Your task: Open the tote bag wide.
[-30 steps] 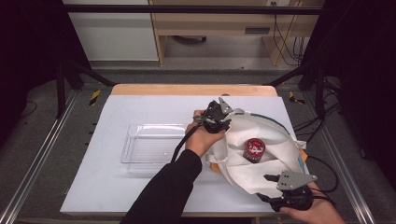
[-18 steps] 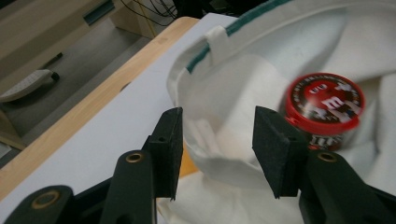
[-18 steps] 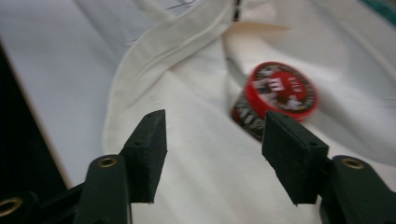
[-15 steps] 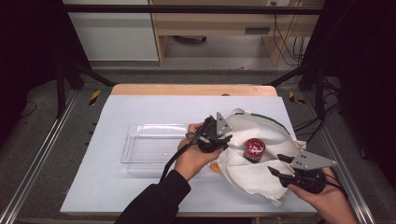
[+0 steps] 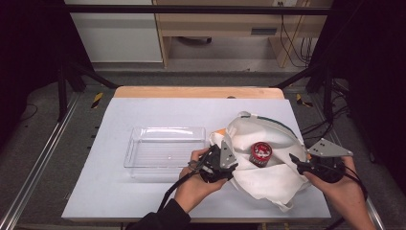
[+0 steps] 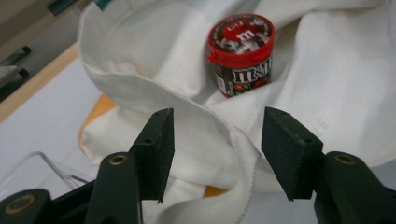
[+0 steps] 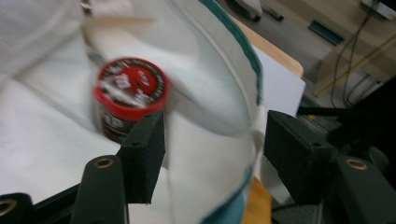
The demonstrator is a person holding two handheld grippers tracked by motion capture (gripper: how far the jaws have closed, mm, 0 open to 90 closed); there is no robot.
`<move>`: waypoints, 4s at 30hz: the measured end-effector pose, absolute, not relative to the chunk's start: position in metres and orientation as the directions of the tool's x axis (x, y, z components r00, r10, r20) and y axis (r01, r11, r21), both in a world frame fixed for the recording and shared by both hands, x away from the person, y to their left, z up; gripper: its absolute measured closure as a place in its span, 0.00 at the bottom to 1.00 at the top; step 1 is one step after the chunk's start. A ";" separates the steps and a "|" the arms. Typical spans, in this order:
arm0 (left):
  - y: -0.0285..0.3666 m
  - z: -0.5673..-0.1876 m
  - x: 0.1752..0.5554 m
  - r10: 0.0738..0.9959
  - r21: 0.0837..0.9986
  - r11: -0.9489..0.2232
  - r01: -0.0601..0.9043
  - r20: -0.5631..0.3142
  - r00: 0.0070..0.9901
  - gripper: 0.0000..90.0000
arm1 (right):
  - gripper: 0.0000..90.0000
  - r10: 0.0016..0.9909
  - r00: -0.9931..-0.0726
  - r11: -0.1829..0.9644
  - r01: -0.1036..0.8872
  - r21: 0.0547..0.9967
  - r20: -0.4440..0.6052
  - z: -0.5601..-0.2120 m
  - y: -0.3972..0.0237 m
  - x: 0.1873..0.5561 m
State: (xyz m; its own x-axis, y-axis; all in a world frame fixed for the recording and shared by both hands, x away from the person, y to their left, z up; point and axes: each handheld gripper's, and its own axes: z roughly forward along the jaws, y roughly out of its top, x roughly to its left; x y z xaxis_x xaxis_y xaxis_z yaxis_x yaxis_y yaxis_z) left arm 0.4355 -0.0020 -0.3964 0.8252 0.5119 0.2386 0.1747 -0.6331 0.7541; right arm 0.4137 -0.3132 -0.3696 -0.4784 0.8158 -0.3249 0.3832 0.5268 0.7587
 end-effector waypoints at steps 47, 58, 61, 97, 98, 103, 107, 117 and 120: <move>0.004 -0.443 0.425 0.505 0.701 -0.677 0.225 0.220 0.835 0.93 | 0.96 0.867 -0.412 0.488 0.584 0.649 -0.281 -0.433 -0.344 0.468; 0.000 -0.437 0.423 0.509 0.716 -0.664 0.217 0.220 0.832 0.74 | 0.66 0.880 -0.411 0.441 0.517 0.734 -0.239 -0.417 -0.342 0.453; -0.002 -0.430 0.424 0.516 0.724 -0.657 0.212 0.227 0.826 0.68 | 0.58 0.878 -0.418 0.438 0.499 0.748 -0.235 -0.407 -0.338 0.446; -0.045 -0.375 0.533 0.549 0.744 -0.624 0.237 0.202 0.811 0.56 | 0.47 0.898 -0.391 0.397 0.519 0.757 -0.202 -0.405 -0.330 0.382; -0.047 -0.376 0.534 0.549 0.739 -0.630 0.238 0.206 0.810 0.58 | 0.48 0.898 -0.390 0.398 0.522 0.755 -0.204 -0.405 -0.330 0.381; -0.047 -0.380 0.540 0.551 0.709 -0.655 0.260 0.214 0.807 0.82 | 0.56 0.896 -0.399 0.399 0.532 0.747 -0.195 -0.406 -0.331 0.376; -0.041 -0.384 0.547 0.561 0.691 -0.669 0.275 0.226 0.797 0.92 | 0.61 0.897 -0.400 0.397 0.540 0.742 -0.189 -0.408 -0.333 0.374; -0.024 -0.399 0.565 0.591 0.658 -0.672 0.340 0.199 0.782 0.95 | 0.68 0.893 -0.406 0.410 0.557 0.722 -0.195 -0.417 -0.335 0.375; -0.022 -0.402 0.567 0.599 0.652 -0.669 0.357 0.188 0.778 0.95 | 0.68 0.892 -0.408 0.414 0.564 0.714 -0.196 -0.418 -0.337 0.373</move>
